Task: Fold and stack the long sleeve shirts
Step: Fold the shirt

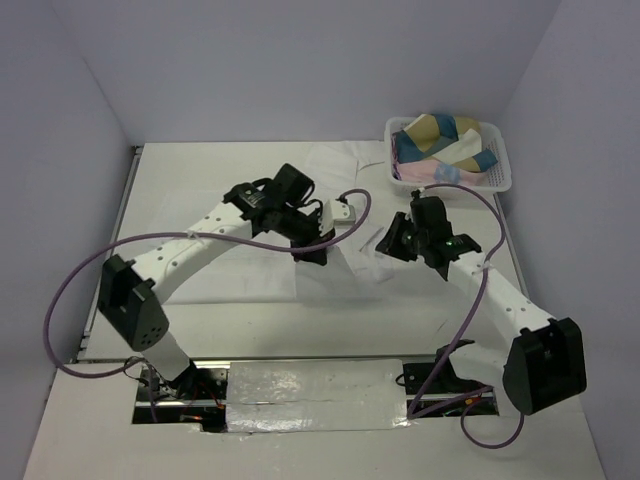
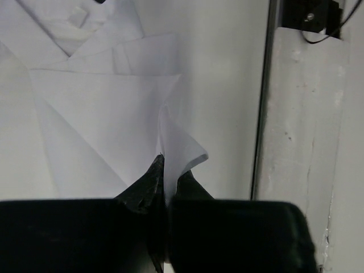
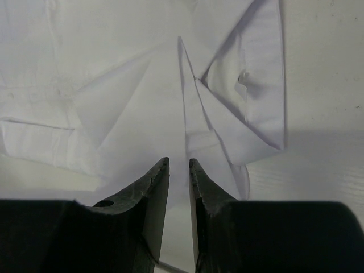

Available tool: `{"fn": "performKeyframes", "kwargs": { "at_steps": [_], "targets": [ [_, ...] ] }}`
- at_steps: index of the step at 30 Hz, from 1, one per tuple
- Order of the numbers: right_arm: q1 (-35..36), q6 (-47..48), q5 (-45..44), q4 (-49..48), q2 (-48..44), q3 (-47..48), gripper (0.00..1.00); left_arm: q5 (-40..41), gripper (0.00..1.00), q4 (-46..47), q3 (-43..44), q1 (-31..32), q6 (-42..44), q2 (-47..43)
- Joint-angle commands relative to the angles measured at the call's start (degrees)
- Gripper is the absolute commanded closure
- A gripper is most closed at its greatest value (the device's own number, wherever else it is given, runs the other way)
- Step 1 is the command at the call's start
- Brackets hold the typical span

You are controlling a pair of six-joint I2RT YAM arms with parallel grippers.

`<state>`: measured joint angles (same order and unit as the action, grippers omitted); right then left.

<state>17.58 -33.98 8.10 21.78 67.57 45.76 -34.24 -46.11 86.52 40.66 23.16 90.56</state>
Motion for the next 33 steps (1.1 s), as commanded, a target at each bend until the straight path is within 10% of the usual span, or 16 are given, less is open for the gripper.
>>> {"fn": "performKeyframes", "kwargs": {
  "at_steps": [1, 13, 33],
  "targets": [
    [-0.1, 1.9, -1.5, 2.1, -3.7, -0.9, 0.71, 3.4, 1.0, 2.3, 4.8, -0.1, -0.1, 7.0],
    [-0.2, 1.7, -1.9, 3.5, -7.2, -2.5, 0.71, 24.1, 1.0, 10.4, 7.4, -0.9, 3.1, 17.5],
    [-0.1, 2.4, -2.2, 1.9, -7.3, -5.2, 0.72, 19.6, 0.76, 16.1, -0.2, 1.4, 3.9, 19.1]
  ]
}}
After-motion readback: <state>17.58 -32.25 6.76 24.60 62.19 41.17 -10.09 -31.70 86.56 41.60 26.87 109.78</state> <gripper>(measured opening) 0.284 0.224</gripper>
